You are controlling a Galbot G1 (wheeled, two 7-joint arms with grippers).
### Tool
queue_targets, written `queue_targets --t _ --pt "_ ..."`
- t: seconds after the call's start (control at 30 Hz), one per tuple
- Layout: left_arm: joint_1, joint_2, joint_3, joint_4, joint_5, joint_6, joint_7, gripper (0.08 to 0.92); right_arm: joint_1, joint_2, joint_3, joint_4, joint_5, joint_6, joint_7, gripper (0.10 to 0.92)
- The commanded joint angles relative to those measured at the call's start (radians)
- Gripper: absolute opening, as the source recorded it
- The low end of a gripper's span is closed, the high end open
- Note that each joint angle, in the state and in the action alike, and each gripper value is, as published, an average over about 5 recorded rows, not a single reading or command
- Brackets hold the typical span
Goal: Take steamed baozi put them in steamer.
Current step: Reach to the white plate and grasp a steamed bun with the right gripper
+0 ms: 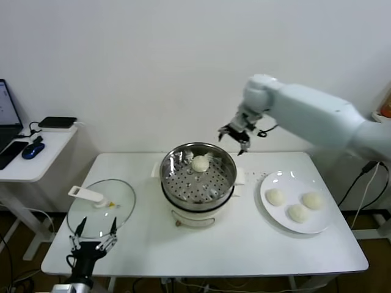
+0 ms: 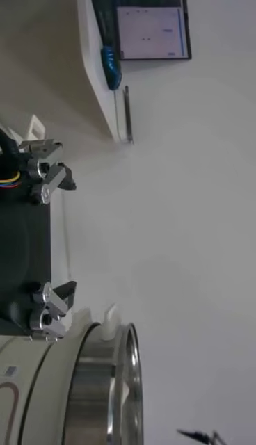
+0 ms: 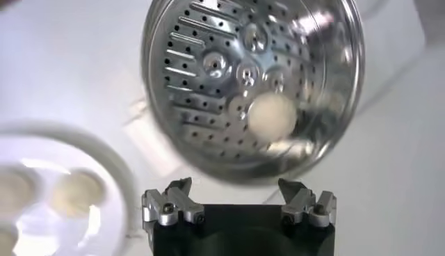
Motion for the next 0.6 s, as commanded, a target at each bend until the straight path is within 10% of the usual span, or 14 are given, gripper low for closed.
queue_targets --t 0.03,0.6 --pt "-0.001 0.001 0.006 0.0 0.008 0.001 0.001 0.823 -0.024 -0.242 -0.061 0.01 0.268 -0.26 0.009 0.823" --pt "0.011 0.001 0.005 0.003 0.013 -0.004 0.0 0.823 -0.401 -0.241 0.208 -0.09 -0.034 -0.246 0.037 0.823"
